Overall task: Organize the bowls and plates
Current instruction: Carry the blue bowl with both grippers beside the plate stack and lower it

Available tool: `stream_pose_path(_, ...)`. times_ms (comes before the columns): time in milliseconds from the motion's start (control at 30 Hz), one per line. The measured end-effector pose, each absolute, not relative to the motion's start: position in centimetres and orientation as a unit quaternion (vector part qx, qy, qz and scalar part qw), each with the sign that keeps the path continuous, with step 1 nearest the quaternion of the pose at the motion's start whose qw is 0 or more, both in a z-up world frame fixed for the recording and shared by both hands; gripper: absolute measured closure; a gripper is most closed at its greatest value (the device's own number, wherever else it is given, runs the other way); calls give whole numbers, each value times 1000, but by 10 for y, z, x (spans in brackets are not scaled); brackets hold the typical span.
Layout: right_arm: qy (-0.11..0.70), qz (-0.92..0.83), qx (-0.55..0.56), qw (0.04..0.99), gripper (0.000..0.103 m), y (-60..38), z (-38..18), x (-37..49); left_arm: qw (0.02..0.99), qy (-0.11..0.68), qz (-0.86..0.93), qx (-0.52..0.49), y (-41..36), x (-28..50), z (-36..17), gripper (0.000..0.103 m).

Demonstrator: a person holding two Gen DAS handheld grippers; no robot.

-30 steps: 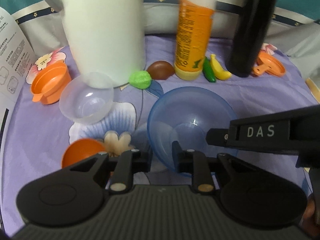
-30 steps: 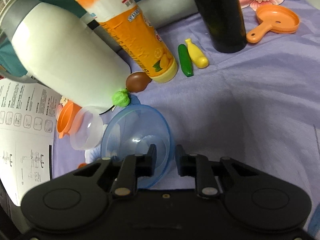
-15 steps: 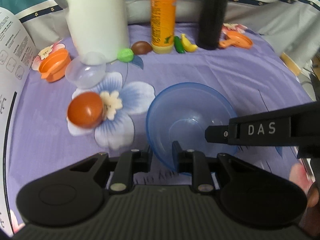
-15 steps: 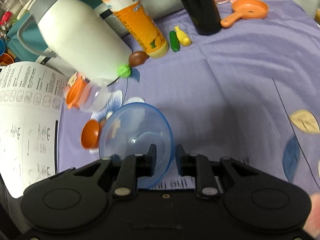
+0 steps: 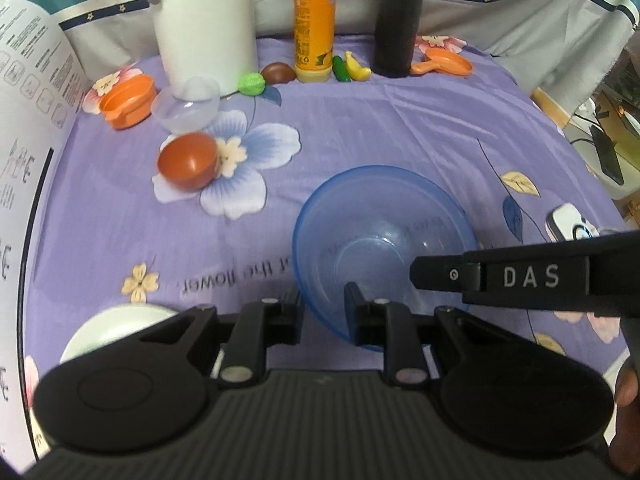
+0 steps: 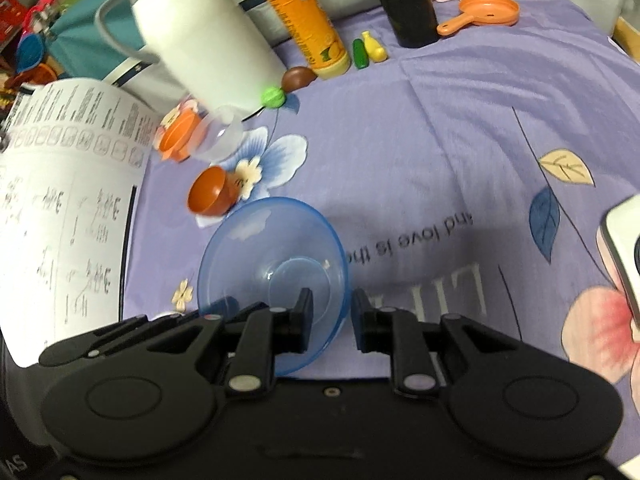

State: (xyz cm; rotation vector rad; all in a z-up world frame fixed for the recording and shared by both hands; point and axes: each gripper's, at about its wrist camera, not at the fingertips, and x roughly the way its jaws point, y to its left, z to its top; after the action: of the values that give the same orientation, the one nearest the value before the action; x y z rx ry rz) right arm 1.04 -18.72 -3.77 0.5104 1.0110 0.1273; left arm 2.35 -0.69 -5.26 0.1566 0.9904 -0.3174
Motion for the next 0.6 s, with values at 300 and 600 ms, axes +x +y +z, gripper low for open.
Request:
stream_pose_path(300,493,69,232,835,82,-180,-45,-16,857,487,-152,71,1,-4,-63,83)
stream_pose_path(600,507,70,227,829,80,-176,-52,-24,853,496,-149,70,2,-12,-72,83)
